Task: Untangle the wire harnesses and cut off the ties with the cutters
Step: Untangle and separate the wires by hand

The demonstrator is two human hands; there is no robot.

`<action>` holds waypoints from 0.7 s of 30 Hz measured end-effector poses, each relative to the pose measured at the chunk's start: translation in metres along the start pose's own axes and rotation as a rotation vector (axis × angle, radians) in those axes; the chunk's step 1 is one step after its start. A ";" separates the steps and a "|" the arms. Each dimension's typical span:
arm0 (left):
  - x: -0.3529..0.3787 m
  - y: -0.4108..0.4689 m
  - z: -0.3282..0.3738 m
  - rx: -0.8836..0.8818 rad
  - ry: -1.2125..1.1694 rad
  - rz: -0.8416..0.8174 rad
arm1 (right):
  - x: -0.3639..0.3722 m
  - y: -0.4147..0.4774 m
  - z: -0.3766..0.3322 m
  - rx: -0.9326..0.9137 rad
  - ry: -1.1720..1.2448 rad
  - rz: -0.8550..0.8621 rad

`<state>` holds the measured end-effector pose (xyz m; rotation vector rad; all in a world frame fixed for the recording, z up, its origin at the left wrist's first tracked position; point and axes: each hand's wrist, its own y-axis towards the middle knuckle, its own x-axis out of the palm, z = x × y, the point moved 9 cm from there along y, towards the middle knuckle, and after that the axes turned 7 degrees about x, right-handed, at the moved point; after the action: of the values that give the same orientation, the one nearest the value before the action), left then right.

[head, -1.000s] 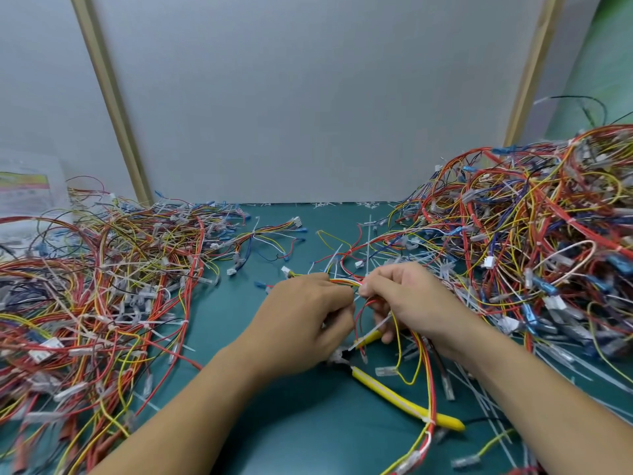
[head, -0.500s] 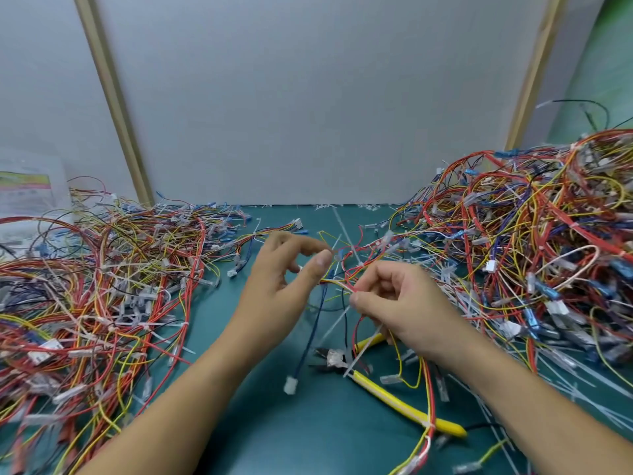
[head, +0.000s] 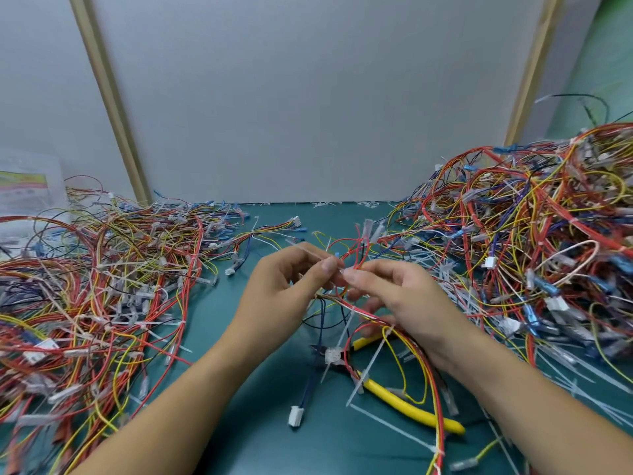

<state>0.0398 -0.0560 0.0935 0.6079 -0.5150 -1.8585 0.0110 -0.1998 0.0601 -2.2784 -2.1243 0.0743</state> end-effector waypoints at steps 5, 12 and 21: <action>0.001 -0.001 0.002 0.021 0.139 -0.015 | -0.006 -0.002 -0.009 -0.141 -0.023 0.089; -0.005 -0.002 0.000 -0.029 0.088 0.059 | -0.005 -0.001 -0.007 -0.129 0.015 0.080; -0.007 -0.004 0.003 -0.016 0.134 0.106 | -0.003 0.001 -0.002 -0.059 0.019 0.046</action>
<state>0.0371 -0.0477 0.0949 0.6766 -0.4357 -1.7075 0.0118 -0.2027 0.0622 -2.3508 -2.0919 -0.0090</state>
